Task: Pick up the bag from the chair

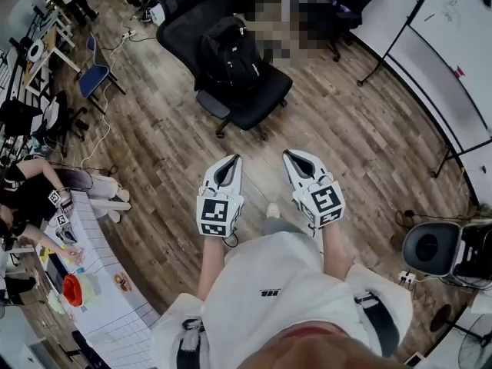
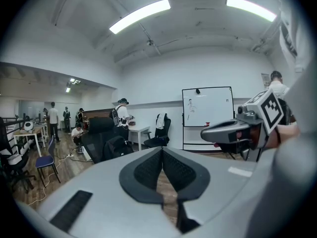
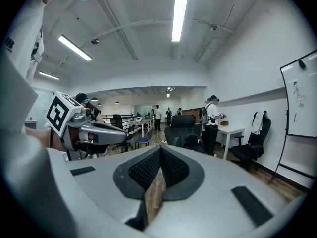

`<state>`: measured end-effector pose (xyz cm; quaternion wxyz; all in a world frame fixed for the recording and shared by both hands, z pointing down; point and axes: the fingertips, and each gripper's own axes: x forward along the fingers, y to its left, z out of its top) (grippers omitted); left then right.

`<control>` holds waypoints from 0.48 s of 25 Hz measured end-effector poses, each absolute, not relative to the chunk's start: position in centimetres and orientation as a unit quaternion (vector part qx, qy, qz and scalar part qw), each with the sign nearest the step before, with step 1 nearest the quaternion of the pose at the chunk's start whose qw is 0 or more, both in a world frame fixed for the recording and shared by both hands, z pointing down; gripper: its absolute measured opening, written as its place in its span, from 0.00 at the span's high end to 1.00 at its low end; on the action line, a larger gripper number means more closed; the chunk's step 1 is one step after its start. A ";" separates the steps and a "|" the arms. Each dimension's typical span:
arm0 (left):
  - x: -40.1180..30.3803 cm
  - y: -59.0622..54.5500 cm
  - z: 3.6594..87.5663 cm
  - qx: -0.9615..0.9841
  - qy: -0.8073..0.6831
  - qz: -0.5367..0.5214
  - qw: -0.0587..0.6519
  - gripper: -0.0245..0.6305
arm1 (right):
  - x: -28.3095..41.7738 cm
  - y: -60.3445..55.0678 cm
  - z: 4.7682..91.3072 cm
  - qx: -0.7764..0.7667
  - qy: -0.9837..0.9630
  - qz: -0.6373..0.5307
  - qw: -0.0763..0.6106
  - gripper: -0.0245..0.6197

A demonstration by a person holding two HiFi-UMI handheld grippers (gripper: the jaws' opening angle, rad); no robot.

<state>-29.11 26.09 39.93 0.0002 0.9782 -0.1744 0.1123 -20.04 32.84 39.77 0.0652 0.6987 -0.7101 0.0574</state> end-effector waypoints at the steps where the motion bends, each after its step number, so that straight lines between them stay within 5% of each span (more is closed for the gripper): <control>1: -28.3 25.5 40.0 0.978 -0.176 0.113 0.001 0.95 | -19.1 32.2 39.9 0.697 -0.711 0.059 0.066 0.97; 12: -21.5 21.2 39.8 0.973 -0.198 0.119 -0.001 0.95 | -11.6 27.6 40.4 0.687 -0.721 0.067 0.064 0.97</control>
